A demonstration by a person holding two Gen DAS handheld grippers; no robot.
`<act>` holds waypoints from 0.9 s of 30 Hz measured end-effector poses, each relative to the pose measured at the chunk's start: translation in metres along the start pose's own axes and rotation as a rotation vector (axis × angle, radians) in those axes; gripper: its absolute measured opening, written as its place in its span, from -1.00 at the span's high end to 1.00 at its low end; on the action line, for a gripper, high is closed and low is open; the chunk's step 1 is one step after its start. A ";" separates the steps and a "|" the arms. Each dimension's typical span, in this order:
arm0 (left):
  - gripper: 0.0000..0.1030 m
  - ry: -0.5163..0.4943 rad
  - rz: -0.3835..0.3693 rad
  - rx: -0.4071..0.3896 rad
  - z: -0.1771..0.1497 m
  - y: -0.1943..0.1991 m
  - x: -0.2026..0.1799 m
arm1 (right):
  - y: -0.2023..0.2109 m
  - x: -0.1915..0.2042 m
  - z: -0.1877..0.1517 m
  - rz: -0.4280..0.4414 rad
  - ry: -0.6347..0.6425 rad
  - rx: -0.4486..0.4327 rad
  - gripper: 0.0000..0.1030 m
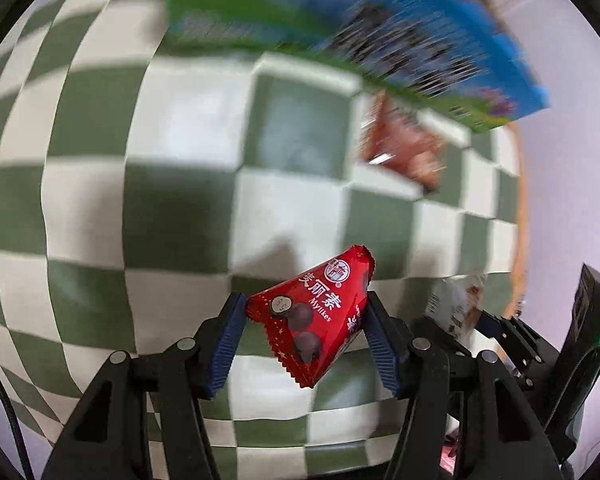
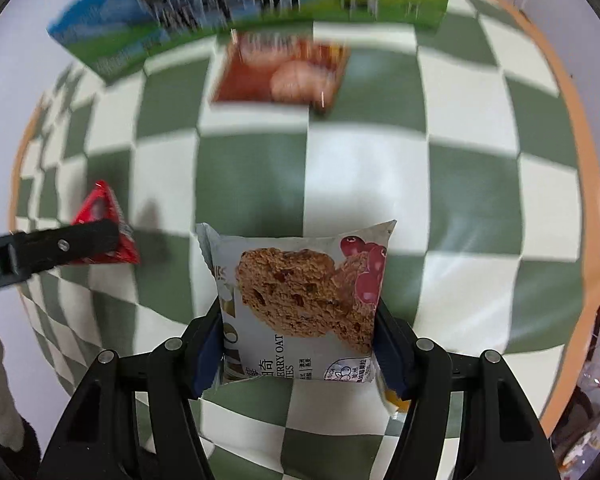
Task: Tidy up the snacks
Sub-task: 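Carry both packets into the box and open both tools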
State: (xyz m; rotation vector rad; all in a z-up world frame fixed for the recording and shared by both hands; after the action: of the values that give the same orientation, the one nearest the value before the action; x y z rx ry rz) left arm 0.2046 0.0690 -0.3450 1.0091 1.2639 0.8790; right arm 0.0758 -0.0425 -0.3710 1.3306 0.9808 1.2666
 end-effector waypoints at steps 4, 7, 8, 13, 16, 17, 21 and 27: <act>-0.09 -0.066 -0.046 -0.098 0.050 0.061 -0.021 | 0.056 0.012 0.033 0.065 -0.004 -0.097 -0.31; -0.09 -0.108 -0.068 -0.180 0.080 0.108 -0.038 | 0.112 0.028 0.084 0.105 0.007 -0.182 -0.31; -0.09 -0.116 -0.069 -0.200 0.091 0.116 -0.046 | 0.129 0.032 0.099 0.125 0.007 -0.203 -0.31; -0.09 -0.143 -0.011 -0.273 0.152 0.141 -0.065 | 0.177 0.054 0.168 0.128 0.043 -0.301 -0.31; -0.09 -0.138 0.046 -0.283 0.191 0.141 -0.062 | 0.181 0.058 0.213 0.100 0.051 -0.327 -0.31; -0.09 -0.133 0.065 -0.280 0.205 0.138 -0.059 | 0.181 0.056 0.229 0.093 0.051 -0.328 -0.31; -0.09 -0.105 0.113 -0.229 0.252 0.117 -0.044 | 0.173 0.049 0.287 0.054 0.050 -0.312 -0.31; -0.09 -0.065 0.152 -0.136 0.286 0.071 -0.019 | 0.130 0.042 0.337 0.020 0.029 -0.245 -0.31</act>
State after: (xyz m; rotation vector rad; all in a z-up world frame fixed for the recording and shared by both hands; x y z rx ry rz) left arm 0.4873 0.0426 -0.2651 1.0264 1.0681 1.0267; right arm 0.4036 -0.0663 -0.2153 1.1367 0.8053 1.3769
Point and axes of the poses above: each gripper's, at about its wrist camera, not at the fingertips, and y roughly against the way its jaws point, x to its left, z to its top, the point moved 7 cm from there along -y, roughly the way its jaws point, and after that the axes turned 6 degrees about -y, right-handed, at the moved point
